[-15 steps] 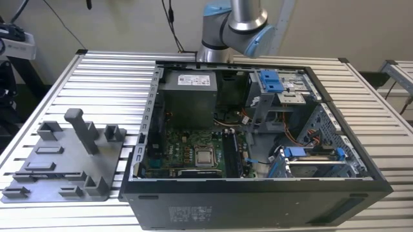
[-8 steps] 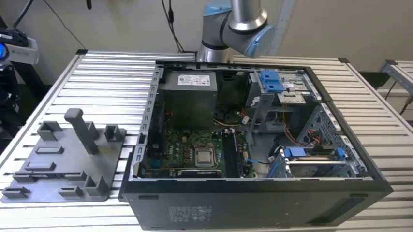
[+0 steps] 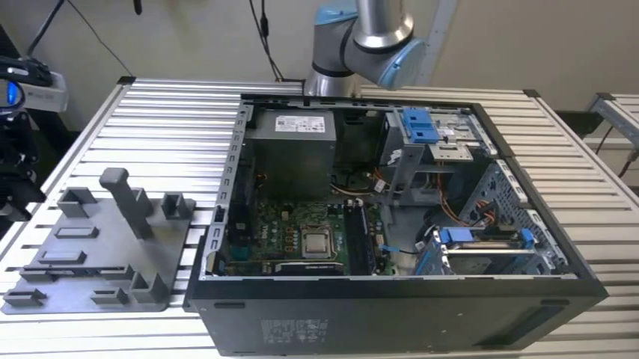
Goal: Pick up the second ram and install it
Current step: 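Pick up the second ram and move it above second insertion slot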
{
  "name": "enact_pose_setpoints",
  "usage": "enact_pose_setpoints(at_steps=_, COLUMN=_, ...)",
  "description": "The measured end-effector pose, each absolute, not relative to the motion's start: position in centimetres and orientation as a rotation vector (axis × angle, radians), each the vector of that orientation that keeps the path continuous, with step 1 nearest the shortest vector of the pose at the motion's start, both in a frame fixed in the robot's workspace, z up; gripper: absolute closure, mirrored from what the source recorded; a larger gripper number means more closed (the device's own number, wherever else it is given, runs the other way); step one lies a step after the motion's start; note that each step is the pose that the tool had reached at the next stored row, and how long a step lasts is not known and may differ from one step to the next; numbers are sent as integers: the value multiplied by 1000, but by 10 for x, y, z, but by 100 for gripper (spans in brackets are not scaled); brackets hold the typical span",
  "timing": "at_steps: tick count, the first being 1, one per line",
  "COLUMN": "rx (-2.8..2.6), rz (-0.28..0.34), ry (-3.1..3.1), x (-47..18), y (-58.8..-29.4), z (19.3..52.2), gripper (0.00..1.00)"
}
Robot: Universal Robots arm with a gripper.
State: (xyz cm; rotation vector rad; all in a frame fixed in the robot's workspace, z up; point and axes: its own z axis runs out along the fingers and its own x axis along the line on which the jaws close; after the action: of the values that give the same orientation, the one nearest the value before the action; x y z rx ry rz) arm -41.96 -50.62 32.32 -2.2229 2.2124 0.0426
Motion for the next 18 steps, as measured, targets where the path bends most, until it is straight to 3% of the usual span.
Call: enact_pose_setpoints(at_steps=18, rx=-2223, rz=40, ry=2210, x=-420, y=-508, z=294, gripper=64)
